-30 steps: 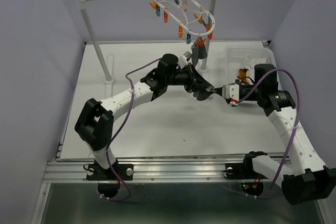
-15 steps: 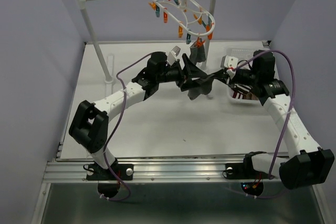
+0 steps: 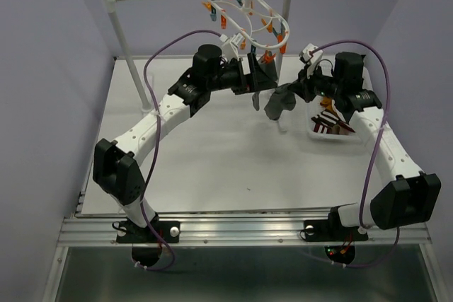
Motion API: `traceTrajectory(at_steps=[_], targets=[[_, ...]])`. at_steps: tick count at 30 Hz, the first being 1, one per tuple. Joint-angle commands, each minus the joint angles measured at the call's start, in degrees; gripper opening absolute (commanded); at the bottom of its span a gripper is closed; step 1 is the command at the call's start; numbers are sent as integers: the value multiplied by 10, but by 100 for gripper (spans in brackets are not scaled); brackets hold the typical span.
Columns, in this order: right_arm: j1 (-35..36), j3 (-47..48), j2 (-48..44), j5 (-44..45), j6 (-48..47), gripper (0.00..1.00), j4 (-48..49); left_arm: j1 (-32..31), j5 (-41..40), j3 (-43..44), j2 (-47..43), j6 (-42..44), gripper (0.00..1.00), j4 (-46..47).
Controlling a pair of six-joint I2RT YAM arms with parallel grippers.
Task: Clip the socks to the hanger
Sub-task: Pick up the sock from the bin.
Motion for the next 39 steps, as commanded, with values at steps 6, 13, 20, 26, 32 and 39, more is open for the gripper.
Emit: traceTrajectory(at_steps=[6, 13, 20, 26, 32, 39], targets=[[0, 95, 53, 134, 92, 1, -86, -81, -105, 176, 22, 284, 99, -121], [0, 90, 26, 95, 70, 1, -91, -91, -127, 237, 70, 351, 99, -129], [0, 85, 14, 194, 87, 1, -93, -91, -205, 300, 129, 325, 99, -90], [0, 84, 11, 227, 96, 1, -88, -96, -327, 240, 109, 288, 99, 37], [0, 71, 6, 226, 100, 1, -77, -123, -423, 163, 72, 289, 99, 120], [0, 62, -8, 221, 97, 1, -68, -150, -539, 75, 10, 286, 99, 153]])
